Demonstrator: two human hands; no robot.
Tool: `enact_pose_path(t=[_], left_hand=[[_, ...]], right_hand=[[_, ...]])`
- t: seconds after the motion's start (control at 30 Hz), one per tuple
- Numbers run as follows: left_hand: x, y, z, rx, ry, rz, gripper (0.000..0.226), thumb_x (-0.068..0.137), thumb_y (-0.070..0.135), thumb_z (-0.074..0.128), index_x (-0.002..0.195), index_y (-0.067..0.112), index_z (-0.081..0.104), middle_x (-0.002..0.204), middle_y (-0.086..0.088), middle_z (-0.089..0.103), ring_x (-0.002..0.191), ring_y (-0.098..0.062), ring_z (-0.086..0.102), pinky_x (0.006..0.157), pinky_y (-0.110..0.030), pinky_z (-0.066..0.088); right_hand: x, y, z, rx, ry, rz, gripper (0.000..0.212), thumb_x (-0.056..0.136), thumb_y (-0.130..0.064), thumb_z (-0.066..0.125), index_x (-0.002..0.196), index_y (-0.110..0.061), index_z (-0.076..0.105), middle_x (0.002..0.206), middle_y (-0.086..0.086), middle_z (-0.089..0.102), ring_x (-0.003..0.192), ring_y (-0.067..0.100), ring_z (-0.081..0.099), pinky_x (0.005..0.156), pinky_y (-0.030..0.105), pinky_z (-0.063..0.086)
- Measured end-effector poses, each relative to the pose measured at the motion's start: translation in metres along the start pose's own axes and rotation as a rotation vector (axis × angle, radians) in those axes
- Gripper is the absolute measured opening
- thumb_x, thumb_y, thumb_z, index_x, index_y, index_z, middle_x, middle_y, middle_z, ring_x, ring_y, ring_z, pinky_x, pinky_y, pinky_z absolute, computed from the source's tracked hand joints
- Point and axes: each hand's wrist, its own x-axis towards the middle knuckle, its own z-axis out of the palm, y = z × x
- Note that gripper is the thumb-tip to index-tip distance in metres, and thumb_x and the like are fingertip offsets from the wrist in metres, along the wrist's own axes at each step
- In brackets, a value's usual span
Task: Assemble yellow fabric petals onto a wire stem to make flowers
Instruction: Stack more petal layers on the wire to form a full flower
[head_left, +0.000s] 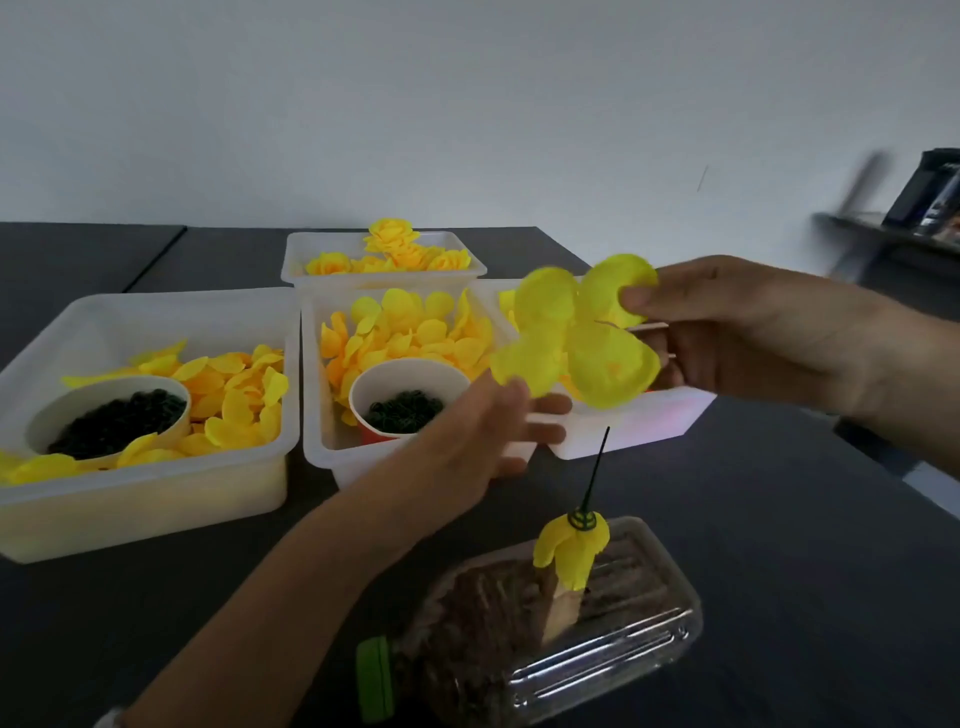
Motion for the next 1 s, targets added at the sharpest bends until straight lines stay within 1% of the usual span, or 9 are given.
enact_pose_path(t=[0.07, 0.17, 0.2, 0.33, 0.4, 0.47, 0.57, 0.83, 1.0], left_hand=[[-0.007, 0.012, -0.007, -0.035, 0.079, 0.101, 0.053, 0.057, 0.086, 0.058, 0.078, 0.039, 0.074, 0.078, 0.019, 0.072, 0.082, -0.007, 0.069, 0.068, -0.025, 0.054], [-0.024, 0.020, -0.005, 0.178, 0.085, 0.311, 0.014, 0.081, 0.056, 0.064, 0.074, 0.045, 0.069, 0.068, 0.023, 0.064, 0.064, 0.005, 0.059, 0.062, -0.013, 0.050], [-0.028, 0.021, -0.003, 0.157, 0.074, 0.332, 0.015, 0.084, 0.049, 0.065, 0.072, 0.043, 0.069, 0.065, 0.021, 0.061, 0.061, 0.004, 0.055, 0.060, -0.011, 0.046], [-0.042, 0.034, 0.001, 0.177, -0.036, 0.220, 0.018, 0.077, 0.043, 0.058, 0.072, 0.031, 0.070, 0.065, 0.004, 0.055, 0.058, -0.007, 0.046, 0.062, -0.019, 0.043], [-0.043, 0.035, -0.002, 0.231, -0.101, 0.182, 0.020, 0.075, 0.041, 0.057, 0.079, 0.026, 0.068, 0.065, 0.003, 0.058, 0.058, -0.010, 0.048, 0.062, -0.022, 0.044], [-0.045, 0.037, -0.002, 0.206, -0.154, 0.188, 0.016, 0.076, 0.032, 0.058, 0.082, 0.019, 0.067, 0.058, 0.012, 0.061, 0.052, -0.001, 0.051, 0.056, -0.011, 0.042], [-0.046, 0.037, -0.001, 0.154, -0.197, 0.172, 0.018, 0.079, 0.021, 0.057, 0.088, 0.009, 0.066, 0.057, 0.016, 0.065, 0.051, 0.009, 0.058, 0.053, -0.002, 0.041], [-0.044, 0.035, -0.001, 0.182, -0.174, 0.153, 0.020, 0.078, 0.024, 0.058, 0.086, 0.008, 0.068, 0.060, 0.015, 0.066, 0.053, 0.008, 0.058, 0.054, -0.002, 0.041], [-0.041, 0.031, -0.006, 0.261, -0.119, 0.138, 0.022, 0.074, 0.042, 0.060, 0.079, 0.023, 0.070, 0.057, 0.011, 0.056, 0.051, -0.001, 0.045, 0.051, -0.009, 0.036]], right_hand=[[-0.009, 0.004, 0.008, -0.006, -0.033, 0.014, 0.012, 0.079, -0.025, 0.066, 0.075, -0.017, 0.075, 0.073, -0.002, 0.065, 0.066, 0.018, 0.049, 0.063, 0.026, 0.045], [-0.015, 0.011, 0.013, 0.026, -0.031, 0.064, 0.020, 0.081, -0.024, 0.062, 0.064, -0.018, 0.071, 0.064, -0.006, 0.063, 0.057, 0.012, 0.046, 0.057, 0.025, 0.040], [-0.016, 0.012, 0.013, 0.056, -0.010, 0.089, 0.017, 0.078, -0.026, 0.061, 0.068, -0.017, 0.071, 0.066, -0.004, 0.063, 0.057, 0.014, 0.045, 0.056, 0.026, 0.040], [-0.022, 0.021, 0.014, 0.087, 0.079, 0.138, 0.025, 0.076, -0.033, 0.059, 0.085, -0.012, 0.068, 0.084, 0.009, 0.063, 0.065, 0.021, 0.044, 0.051, 0.025, 0.042], [-0.026, 0.025, 0.015, 0.094, 0.101, 0.128, 0.022, 0.077, -0.032, 0.058, 0.081, -0.013, 0.067, 0.080, 0.007, 0.062, 0.063, 0.019, 0.043, 0.050, 0.025, 0.040], [-0.031, 0.028, 0.017, 0.111, 0.102, 0.124, 0.016, 0.078, -0.027, 0.059, 0.076, -0.012, 0.065, 0.067, -0.001, 0.058, 0.053, 0.013, 0.040, 0.047, 0.023, 0.038], [-0.035, 0.033, 0.016, 0.195, 0.122, 0.136, 0.015, 0.077, -0.020, 0.063, 0.084, -0.008, 0.060, 0.073, 0.001, 0.047, 0.049, 0.010, 0.035, 0.044, 0.021, 0.035], [-0.034, 0.043, 0.013, 0.180, 0.165, 0.183, 0.028, 0.074, -0.028, 0.066, 0.089, -0.006, 0.056, 0.073, 0.006, 0.041, 0.049, 0.009, 0.033, 0.045, 0.022, 0.031], [-0.032, 0.052, 0.011, 0.192, 0.174, 0.235, 0.021, 0.079, -0.029, 0.062, 0.084, -0.010, 0.057, 0.064, -0.002, 0.047, 0.049, 0.009, 0.033, 0.044, 0.021, 0.032]])
